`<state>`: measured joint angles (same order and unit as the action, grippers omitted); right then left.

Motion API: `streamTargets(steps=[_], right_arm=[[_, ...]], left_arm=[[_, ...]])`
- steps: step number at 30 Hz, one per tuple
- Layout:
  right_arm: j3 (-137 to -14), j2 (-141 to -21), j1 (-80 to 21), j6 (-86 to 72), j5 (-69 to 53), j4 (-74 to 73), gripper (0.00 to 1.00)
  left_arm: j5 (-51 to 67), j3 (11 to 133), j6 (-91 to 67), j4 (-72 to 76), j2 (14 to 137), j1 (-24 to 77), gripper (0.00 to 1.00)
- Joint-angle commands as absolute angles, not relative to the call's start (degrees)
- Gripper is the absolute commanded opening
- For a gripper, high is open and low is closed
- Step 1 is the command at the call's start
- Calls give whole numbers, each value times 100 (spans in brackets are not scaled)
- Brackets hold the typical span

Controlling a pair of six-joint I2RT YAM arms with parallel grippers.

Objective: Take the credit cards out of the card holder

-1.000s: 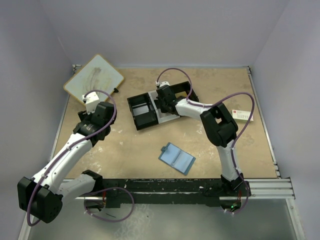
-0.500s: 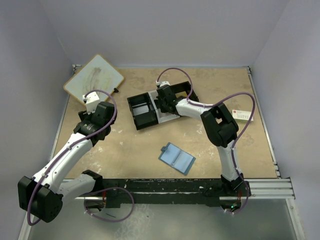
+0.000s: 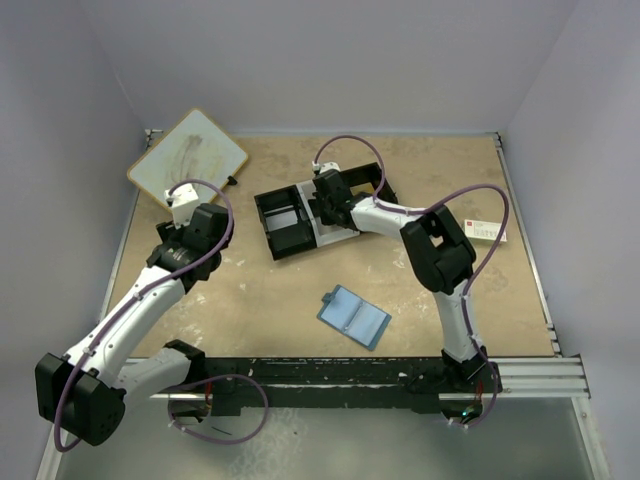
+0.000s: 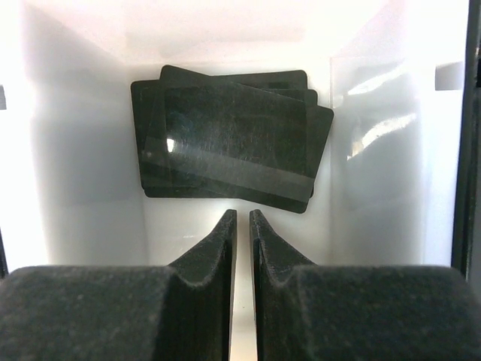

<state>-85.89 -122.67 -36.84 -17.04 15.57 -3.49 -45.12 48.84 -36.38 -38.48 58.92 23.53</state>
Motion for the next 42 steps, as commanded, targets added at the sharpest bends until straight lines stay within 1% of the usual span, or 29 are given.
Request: streamTargets(steps=[1, 6, 11, 15, 20, 23, 24, 27, 30, 33, 34, 35, 37, 38, 42], right_arm=[[-8819, -12419, -3680, -1825, 1805, -256, 15], [-8841, -12605, -3679, -1925, 1962, -259, 17], [-8762, -12387, -3675, -1936, 1760, -247, 19], [-8797, -11833, -3674, -1850, 1531, -330, 21], [-8781, -10890, -3674, -1797, 1556, -512, 27], [-8539, -10265, -3676, -1902, 1703, -590, 28], [-8356, -10006, -3682, -1965, 1697, -546, 29], [-7600, -9014, -3683, -2332, 1655, -429, 37], [-6646, -8063, -3685, -2838, 1496, -364, 43], [-5514, -7078, -3676, -3091, 1073, 7, 55], [-5100, -6788, -3675, -3169, 919, 92, 60], [-4751, -6525, -3677, -3283, 792, 210, 69], [-4054, -6009, -3675, -3539, 561, 372, 77], [-3689, -5782, -3679, -3673, 431, 491, 79], [-2679, -5106, -3677, -4271, 168, 507, 73]], left_arm=[[-4460, 4918, -3597, -3694, 5780, 2320, 70], [-4404, 4939, -3586, -3700, 5832, 2320, 70], [-4377, 4922, -3586, -3691, 5782, 2323, 70], [-4368, 4921, -3590, -3696, 5751, 2321, 70], [-4355, 4909, -3588, -3683, 5669, 2323, 70], [-4338, 4897, -3611, -3687, 5603, 2322, 70], [-4325, 4886, -3612, -3683, 5587, 2321, 70], [-4272, 4887, -3610, -3682, 5537, 2327, 70], [-4150, 4874, -3621, -3668, 5417, 2336, 71], [-3921, 4839, -3585, -3611, 5228, 2337, 70], [-3823, 4828, -3570, -3575, 5157, 2336, 70], [-3686, 4826, -3561, -3546, 5086, 2338, 70], [-3385, 4785, -3535, -3445, 4934, 2336, 70], [-3194, 4737, -3540, -3374, 4848, 2337, 70], [-2117, 4393, -3832, -2930, 4586, 2330, 68]])
